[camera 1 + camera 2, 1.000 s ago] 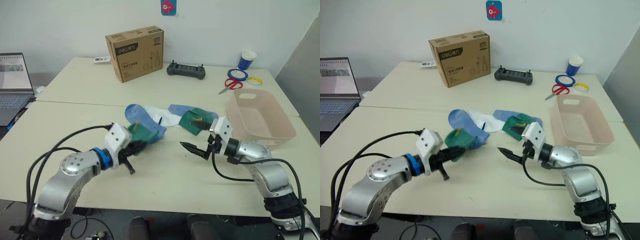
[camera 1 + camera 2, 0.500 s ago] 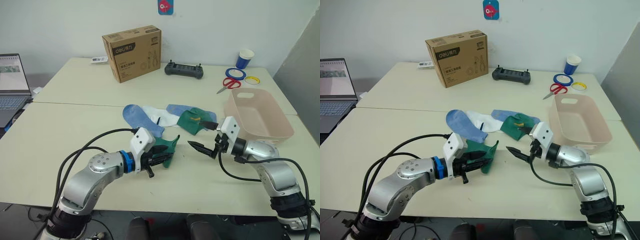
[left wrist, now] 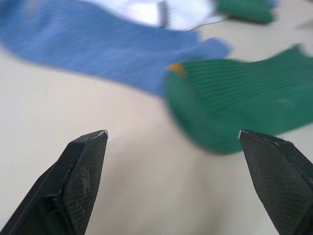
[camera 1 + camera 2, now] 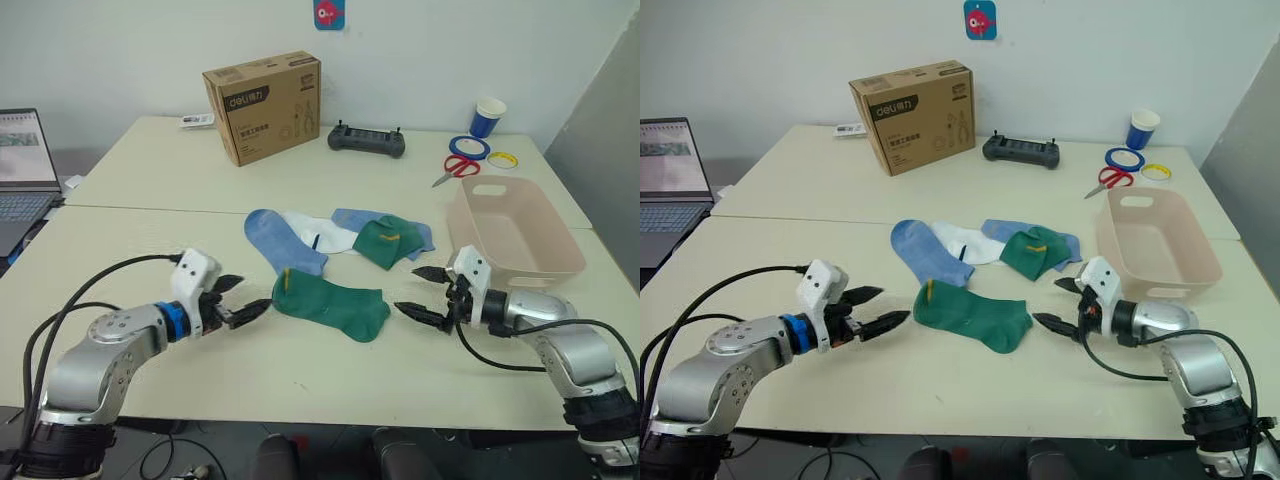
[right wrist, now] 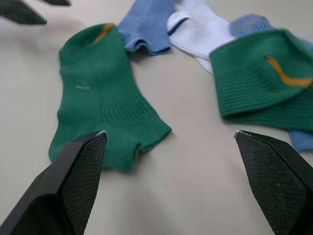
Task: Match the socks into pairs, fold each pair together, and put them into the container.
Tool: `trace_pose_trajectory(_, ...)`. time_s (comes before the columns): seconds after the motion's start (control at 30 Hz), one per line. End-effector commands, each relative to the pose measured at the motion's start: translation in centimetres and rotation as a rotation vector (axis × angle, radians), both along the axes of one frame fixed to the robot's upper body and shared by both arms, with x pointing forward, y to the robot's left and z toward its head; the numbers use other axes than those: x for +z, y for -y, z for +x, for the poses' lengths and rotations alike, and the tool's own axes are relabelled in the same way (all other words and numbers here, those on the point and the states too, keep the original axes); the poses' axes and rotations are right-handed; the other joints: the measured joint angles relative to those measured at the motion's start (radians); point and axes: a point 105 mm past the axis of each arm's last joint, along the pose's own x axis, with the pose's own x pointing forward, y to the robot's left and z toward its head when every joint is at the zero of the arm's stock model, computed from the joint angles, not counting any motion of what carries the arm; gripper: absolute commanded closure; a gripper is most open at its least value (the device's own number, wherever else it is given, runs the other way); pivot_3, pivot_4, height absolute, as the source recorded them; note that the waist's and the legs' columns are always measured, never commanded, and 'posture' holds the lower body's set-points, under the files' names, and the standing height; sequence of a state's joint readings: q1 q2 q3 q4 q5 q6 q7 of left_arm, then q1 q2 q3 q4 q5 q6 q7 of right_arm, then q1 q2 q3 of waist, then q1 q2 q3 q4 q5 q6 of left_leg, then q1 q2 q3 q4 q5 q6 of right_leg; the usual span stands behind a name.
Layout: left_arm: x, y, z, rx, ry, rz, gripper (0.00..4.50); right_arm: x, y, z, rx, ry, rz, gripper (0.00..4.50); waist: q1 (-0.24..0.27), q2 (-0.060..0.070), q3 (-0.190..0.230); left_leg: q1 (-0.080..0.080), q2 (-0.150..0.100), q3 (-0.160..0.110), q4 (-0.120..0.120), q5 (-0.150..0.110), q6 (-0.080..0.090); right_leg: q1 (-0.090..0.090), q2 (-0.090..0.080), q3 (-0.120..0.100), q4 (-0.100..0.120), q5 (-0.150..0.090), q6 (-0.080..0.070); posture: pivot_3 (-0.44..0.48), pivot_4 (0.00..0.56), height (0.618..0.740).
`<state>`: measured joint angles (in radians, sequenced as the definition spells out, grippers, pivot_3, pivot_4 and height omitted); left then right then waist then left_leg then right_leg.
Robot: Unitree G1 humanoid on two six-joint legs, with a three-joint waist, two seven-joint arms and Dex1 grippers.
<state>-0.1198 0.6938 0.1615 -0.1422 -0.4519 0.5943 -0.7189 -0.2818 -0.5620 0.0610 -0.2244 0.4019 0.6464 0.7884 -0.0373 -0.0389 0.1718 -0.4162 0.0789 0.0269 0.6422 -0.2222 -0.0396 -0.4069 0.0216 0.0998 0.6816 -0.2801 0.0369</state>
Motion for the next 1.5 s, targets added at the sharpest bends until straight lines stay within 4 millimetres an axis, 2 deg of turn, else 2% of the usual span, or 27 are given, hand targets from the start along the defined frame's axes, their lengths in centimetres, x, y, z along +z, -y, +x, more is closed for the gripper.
trace_pose_trajectory(0.03,0.1,0.1,0.5,0.017,0.045,-0.016,0.02,0.4,-1.4,-1.3,0.043,-0.019,-0.009,0.0,0.004,0.0,0.0,0.0,0.0,0.001,0.0,0.0,0.0,0.0,-0.001,0.0,0.0,0.0,0.0,0.0,0.15,0.74)
trace_pose_trajectory(0.17,-0.6,1.5,0.8,0.007,0.038,-0.07,0.02,-1.8,-1.9,-2.2,0.045,-0.059,-0.099,0.0,0.009,-0.001,0.0,-0.001,-0.001,0.001,0.0,0.0,0.0,0.0,-0.002,-0.001,-0.001,0.0,0.001,0.0,0.15,0.74)
trace_pose_trajectory(0.47,-1.0,3.7,1.6,-0.046,0.046,-0.065,0.02,-2.3,-2.2,-2.0,0.034,-0.059,-0.096,0.0,0.005,0.0,0.0,0.0,-0.001,0.001,0.0,0.0,0.0,0.0,-0.002,0.0,-0.001,0.0,0.002,0.0,0.15,0.74)
trace_pose_trajectory(0.57,-1.8,4.0,1.7,-0.077,0.036,-0.016,0.62,-2.5,-2.6,-1.8,0.039,-0.061,-0.092,0.0,0.005,0.0,0.0,0.0,-0.001,0.001,0.0,0.0,0.0,0.0,-0.001,0.0,-0.001,0.0,0.002,0.0,0.15,0.74)
trace_pose_trajectory(0.63,-1.8,4.1,1.7,-0.084,0.035,-0.023,1.21,-2.5,-2.8,-1.6,0.036,-0.06,-0.092,0.0,0.004,0.0,0.0,0.0,-0.001,0.001,0.0,0.0,0.0,0.0,-0.001,0.0,-0.001,0.0,0.002,0.0,0.15,0.74)
trace_pose_trajectory(0.73,-1.6,4.6,1.7,-0.11,0.034,-0.03,2.09,-2.6,-3.2,-1.5,0.046,-0.06,-0.085,0.57,0.005,0.0,0.0,-0.001,-0.001,0.001,0.0,0.0,0.0,0.0,-0.001,0.0,-0.001,0.0,0.002,0.0,0.15,0.74)
trace_pose_trajectory(0.9,-1.5,4.5,1.5,-0.108,0.034,-0.031,3.66,-2.6,-3.4,-1.4,0.038,-0.065,-0.067,2.3,0.005,0.0,0.0,-0.001,-0.001,0.001,0.0,0.0,0.0,0.0,-0.001,0.0,-0.001,0.0,0.002,0.0,0.15,0.74)
trace_pose_trajectory(1.0,-1.6,4.5,1.2,-0.109,0.032,-0.031,4.43,-2.5,-3.3,-1.4,0.033,-0.063,-0.065,3.14,0.005,0.0,0.0,-0.001,-0.001,0.001,0.0,0.0,0.0,0.0,-0.001,0.0,-0.001,0.0,0.002,0.0,0.15,0.74)
trace_pose_trajectory(1.13,-1.2,4.7,0.7,-0.112,0.033,-0.043,4.5,-2.2,-3.1,-1.6,0.036,-0.072,-0.049,4.49,0.004,0.0,0.0,-0.001,-0.001,0.001,0.0,0.0,0.0,0.0,-0.001,0.0,-0.001,0.0,0.002,0.0,0.15,0.74)
trace_pose_trajectory(1.23,-1.0,5.6,-0.4,-0.121,0.012,-0.065,4.5,-1.8,-2.6,-2.0,0.052,-0.089,-0.033,4.49,0.004,0.0,0.0,-0.001,-0.001,0.001,0.0,0.0,0.0,0.0,-0.001,0.0,-0.001,0.0,0.002,0.0,0.15,0.74)
trace_pose_trajectory(1.37,-1.5,7.5,-2.9,-0.168,-0.033,-0.081,4.5,-1.1,-1.4,-2.7,0.074,-0.132,-0.027,4.49,0.004,0.0,0.0,-0.001,-0.001,0.001,0.0,0.0,0.0,0.0,-0.002,0.0,-0.001,0.0,0.002,0.0,0.15,0.74)
trace_pose_trajectory(1.5,-1.6,8.6,-4.3,-0.142,-0.065,-0.116,4.5,-0.8,-0.3,-3.9,0.116,-0.196,-0.034,4.49,0.004,0.0,0.0,0.0,-0.001,0.0,0.0,0.0,0.0,0.0,-0.002,0.0,-0.001,0.0,0.001,0.0,0.15,0.74)
